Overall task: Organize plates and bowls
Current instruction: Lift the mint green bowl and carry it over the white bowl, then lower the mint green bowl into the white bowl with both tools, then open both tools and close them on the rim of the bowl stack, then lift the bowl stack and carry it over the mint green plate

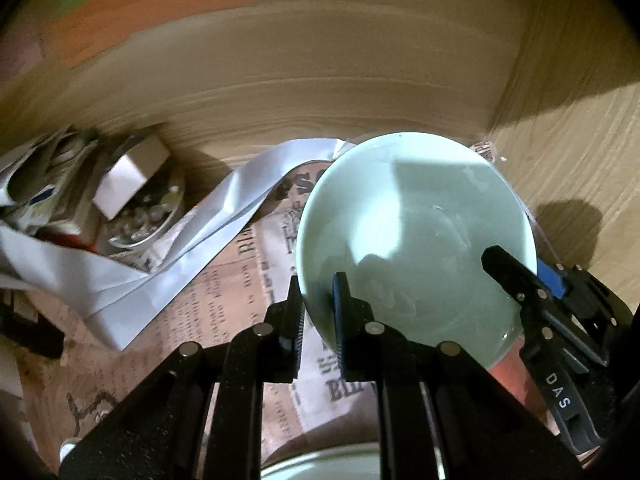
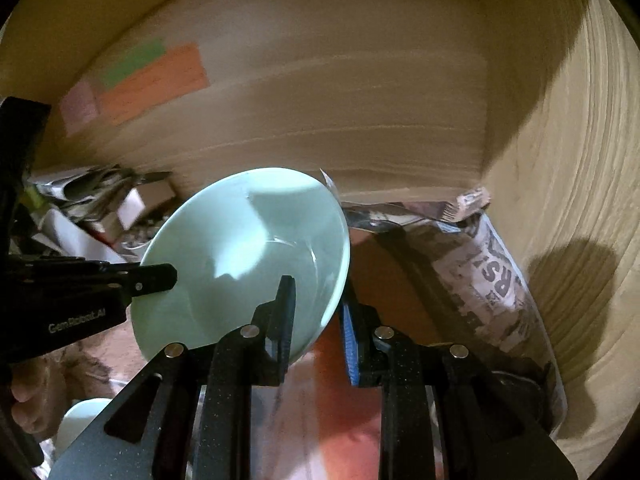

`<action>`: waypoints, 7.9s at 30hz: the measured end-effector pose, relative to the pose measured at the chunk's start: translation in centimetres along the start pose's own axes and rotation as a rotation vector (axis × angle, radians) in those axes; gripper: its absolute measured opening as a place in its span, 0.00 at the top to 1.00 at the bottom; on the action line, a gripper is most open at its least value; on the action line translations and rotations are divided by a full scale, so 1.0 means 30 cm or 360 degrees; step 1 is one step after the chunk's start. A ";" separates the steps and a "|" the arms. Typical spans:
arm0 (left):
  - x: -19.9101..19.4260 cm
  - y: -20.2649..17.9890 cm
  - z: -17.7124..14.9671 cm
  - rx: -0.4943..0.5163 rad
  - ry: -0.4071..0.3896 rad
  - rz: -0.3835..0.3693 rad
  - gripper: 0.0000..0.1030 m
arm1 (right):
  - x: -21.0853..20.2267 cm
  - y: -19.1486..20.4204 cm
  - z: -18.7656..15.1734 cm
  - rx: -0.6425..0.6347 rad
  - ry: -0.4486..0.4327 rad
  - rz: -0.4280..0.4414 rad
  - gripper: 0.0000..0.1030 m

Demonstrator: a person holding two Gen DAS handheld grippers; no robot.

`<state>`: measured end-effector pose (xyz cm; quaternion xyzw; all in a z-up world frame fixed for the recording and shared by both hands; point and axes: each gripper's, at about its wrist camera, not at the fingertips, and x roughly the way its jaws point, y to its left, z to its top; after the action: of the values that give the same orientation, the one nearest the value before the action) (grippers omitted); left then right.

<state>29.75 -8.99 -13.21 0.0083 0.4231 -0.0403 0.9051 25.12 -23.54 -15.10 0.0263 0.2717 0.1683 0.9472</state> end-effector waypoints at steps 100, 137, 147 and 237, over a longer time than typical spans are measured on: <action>-0.502 0.641 -0.791 -0.0380 -0.0225 0.0209 0.77 | -0.180 0.824 -0.352 -0.0487 0.0146 0.0405 0.75; -0.395 0.762 -0.814 -0.0614 -0.0163 -0.0170 0.54 | -0.076 0.815 -0.361 -0.0318 0.0390 0.0472 0.59; -0.405 0.739 -0.818 -0.0594 -0.0236 -0.0106 0.62 | -0.070 0.818 -0.372 -0.0302 0.0393 0.0460 0.62; -0.509 0.234 -0.705 -0.0222 -0.0476 -0.0130 0.63 | -0.429 0.375 -0.323 0.0116 -0.0015 0.0214 0.71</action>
<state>4.39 0.04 -15.21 -0.0779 0.2855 -0.0484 0.9540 6.39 -17.62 -15.24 0.0797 0.2708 0.2214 0.9334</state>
